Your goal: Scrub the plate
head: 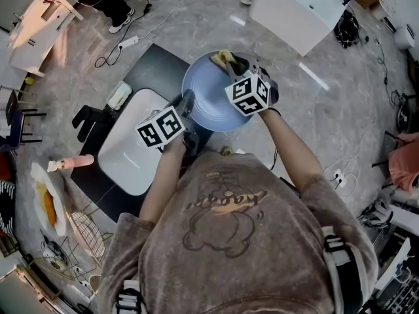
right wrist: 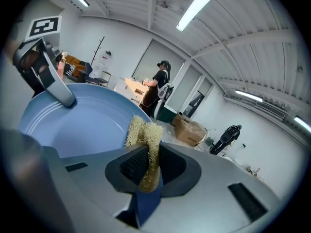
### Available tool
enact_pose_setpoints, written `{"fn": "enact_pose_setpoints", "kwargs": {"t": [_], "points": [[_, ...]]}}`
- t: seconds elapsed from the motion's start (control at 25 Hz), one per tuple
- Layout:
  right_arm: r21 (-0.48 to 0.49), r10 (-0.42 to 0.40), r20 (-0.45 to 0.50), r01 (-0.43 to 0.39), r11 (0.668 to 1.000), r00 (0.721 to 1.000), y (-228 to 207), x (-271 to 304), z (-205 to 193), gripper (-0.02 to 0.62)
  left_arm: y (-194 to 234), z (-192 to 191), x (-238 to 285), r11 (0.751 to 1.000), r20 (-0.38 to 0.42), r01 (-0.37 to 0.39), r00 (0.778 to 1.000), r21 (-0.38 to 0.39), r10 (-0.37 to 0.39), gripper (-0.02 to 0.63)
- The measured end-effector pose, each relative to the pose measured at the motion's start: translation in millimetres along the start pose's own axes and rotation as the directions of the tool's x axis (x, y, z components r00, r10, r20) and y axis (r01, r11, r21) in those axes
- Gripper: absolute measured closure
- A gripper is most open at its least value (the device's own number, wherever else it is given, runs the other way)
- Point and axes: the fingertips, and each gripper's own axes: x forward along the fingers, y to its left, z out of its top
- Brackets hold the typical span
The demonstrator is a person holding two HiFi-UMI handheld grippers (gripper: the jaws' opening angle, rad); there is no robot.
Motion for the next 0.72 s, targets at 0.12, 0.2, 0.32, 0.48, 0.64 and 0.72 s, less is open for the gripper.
{"fn": "enact_pose_setpoints", "kwargs": {"t": [0.12, 0.2, 0.32, 0.48, 0.64, 0.72], "points": [[-0.027, -0.002, -0.036, 0.001, 1.0, 0.999, -1.4, -0.2, -11.7, 0.548, -0.3, 1.7, -1.1, 1.0, 0.011, 0.005, 1.0, -0.011, -0.004, 0.557], [-0.048, -0.002, -0.063, -0.001, 0.999, 0.998, -0.8, -1.3, -19.9, 0.548, -1.1, 1.9, -1.8, 1.0, 0.017, 0.007, 1.0, -0.014, -0.007, 0.554], [-0.058, 0.017, -0.1, -0.022, 0.998, 0.995, 4.8, -4.4, -31.3, 0.548, -0.8, 0.7, -3.8, 1.0, 0.024, 0.003, 1.0, -0.015, -0.003, 0.551], [-0.054, 0.064, -0.139, -0.072, 0.996, 0.988, 15.5, -10.8, -46.6, 0.548, 2.2, -1.7, -4.4, 1.0, 0.026, -0.013, 1.0, -0.017, 0.014, 0.551], [-0.028, 0.119, -0.162, -0.125, 0.992, 0.98, 27.7, -17.5, -58.5, 0.548, 5.7, -0.4, -4.2, 0.999, 0.033, -0.029, 0.999, -0.022, 0.029, 0.549], [-0.021, 0.142, -0.169, -0.147, 0.989, 0.975, 34.4, -21.3, -62.7, 0.548, 7.8, 0.7, -4.8, 0.999, 0.039, -0.037, 0.999, -0.026, 0.038, 0.549]]}}
